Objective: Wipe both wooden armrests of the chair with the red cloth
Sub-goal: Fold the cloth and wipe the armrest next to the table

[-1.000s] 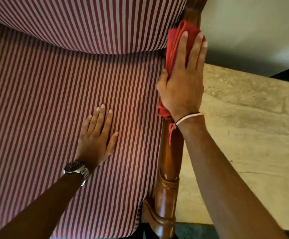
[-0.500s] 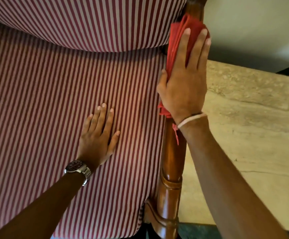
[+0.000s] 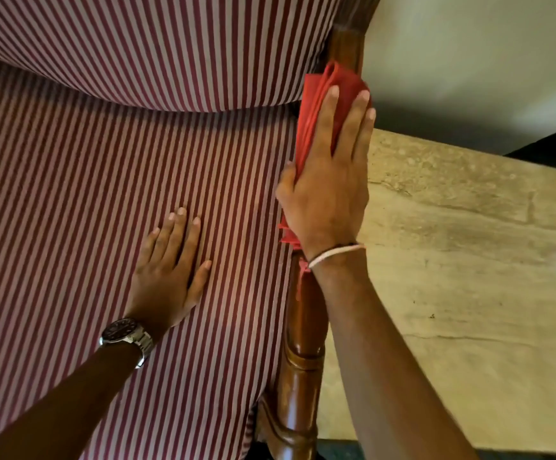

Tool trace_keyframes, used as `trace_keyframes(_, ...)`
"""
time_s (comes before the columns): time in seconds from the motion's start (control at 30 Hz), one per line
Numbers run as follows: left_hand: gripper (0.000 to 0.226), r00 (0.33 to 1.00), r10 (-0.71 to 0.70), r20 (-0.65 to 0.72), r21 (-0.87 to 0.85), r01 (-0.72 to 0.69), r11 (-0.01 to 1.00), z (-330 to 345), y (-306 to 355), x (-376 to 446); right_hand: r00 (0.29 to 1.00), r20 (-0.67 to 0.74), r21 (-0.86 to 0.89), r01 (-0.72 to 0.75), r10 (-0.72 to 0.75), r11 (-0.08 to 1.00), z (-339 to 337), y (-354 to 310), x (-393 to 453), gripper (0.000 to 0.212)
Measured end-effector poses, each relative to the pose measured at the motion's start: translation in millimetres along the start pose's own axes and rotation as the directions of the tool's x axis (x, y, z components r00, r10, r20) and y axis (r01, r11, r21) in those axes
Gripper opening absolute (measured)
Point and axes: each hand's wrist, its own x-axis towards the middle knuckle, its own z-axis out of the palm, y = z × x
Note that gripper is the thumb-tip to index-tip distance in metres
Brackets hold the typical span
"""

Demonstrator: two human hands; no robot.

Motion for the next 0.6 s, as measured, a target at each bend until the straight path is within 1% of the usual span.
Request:
trace_keyframes(0.1, 0.069, 1.000, -0.004, 0.012, 0.001, 0.004, 1.000, 1.7, 0.2, -1.2, 0.999, -0.010, -0.010, 0.039, -0.039, 0.999, 5.2, 6.7, -66.2, 0.087)
trace_keyframes(0.17, 0.069, 1.000, -0.007, 0.030, -0.010, 0.007, 1.000, 0.9, 0.1, -2.1, 0.998, 0.016, 0.008, 0.060, -0.060, 0.998, 6.1, 15.2, -116.4, 0.085)
trace_keyframes(0.27, 0.068, 0.996, -0.038, 0.076, -0.063, 0.043, 0.997, -12.9, 8.2, -0.5, 0.997, 0.041, 0.045, 0.066, -0.068, 0.997, 4.1, 19.9, -139.6, 0.081)
trace_keyframes(0.3, 0.068, 0.994, -0.071, 0.087, -0.104, 0.080, 0.991, -20.6, 15.4, 0.2, 0.996, 0.055, 0.097, 0.071, -0.076, 0.993, 2.0, 20.0, -138.9, 0.079)
trace_keyframes(0.33, 0.066, 0.986, -0.127, 0.105, -0.171, 0.143, 0.975, -30.7, 24.8, 2.0, 0.995, 0.064, 0.197, 0.059, -0.073, 0.979, -2.4, 20.5, -137.1, 0.077)
trace_keyframes(0.37, 0.061, 0.969, -0.203, 0.138, -0.276, 0.235, 0.932, -42.6, 36.5, 1.7, 0.997, 0.062, 0.329, 0.023, -0.046, 0.944, -7.4, 22.1, -135.7, 0.074)
trace_keyframes(0.4, 0.053, 0.942, -0.288, 0.175, -0.414, 0.335, 0.846, -56.3, 50.2, 0.1, 0.998, 0.054, 0.457, -0.036, 0.012, 0.889, -12.2, 26.2, -133.9, 0.068)
trace_keyframes(0.43, 0.043, 0.907, -0.366, 0.210, -0.557, 0.418, 0.718, -73.2, 66.5, -2.1, 0.996, 0.023, 0.537, -0.085, 0.086, 0.839, -17.0, 33.7, -130.7, 0.062)
trace_keyframes(0.47, 0.034, 0.867, -0.425, 0.261, -0.678, 0.478, 0.559, -92.1, 85.7, -5.8, 0.987, -0.015, 0.566, -0.125, 0.161, 0.815, -21.2, 42.7, -125.6, 0.058)
trace_keyframes(0.5, 0.033, 0.822, -0.463, 0.331, -0.753, 0.525, 0.395, -112.3, 104.8, -8.5, 0.975, -0.035, 0.572, -0.160, 0.219, 0.805, -24.2, 51.4, -118.8, 0.056)
trace_keyframes(0.53, 0.043, 0.784, -0.477, 0.397, -0.787, 0.558, 0.262, -130.2, 123.9, -9.3, 0.966, -0.020, 0.575, -0.201, 0.259, 0.793, -25.5, 59.0, -110.7, 0.054)
trace_keyframes(0.57, 0.058, 0.757, -0.472, 0.452, -0.796, 0.581, 0.171, -142.9, 141.4, -9.8, 0.958, 0.028, 0.589, -0.247, 0.286, 0.769, -24.9, 63.5, -102.1, 0.054)
trace_keyframes(0.6, 0.067, 0.747, -0.460, 0.481, -0.784, 0.601, 0.156, -152.0, 157.5, -9.5, 0.954, 0.079, 0.606, -0.277, 0.290, 0.746, -22.9, 64.7, -94.5, 0.056)
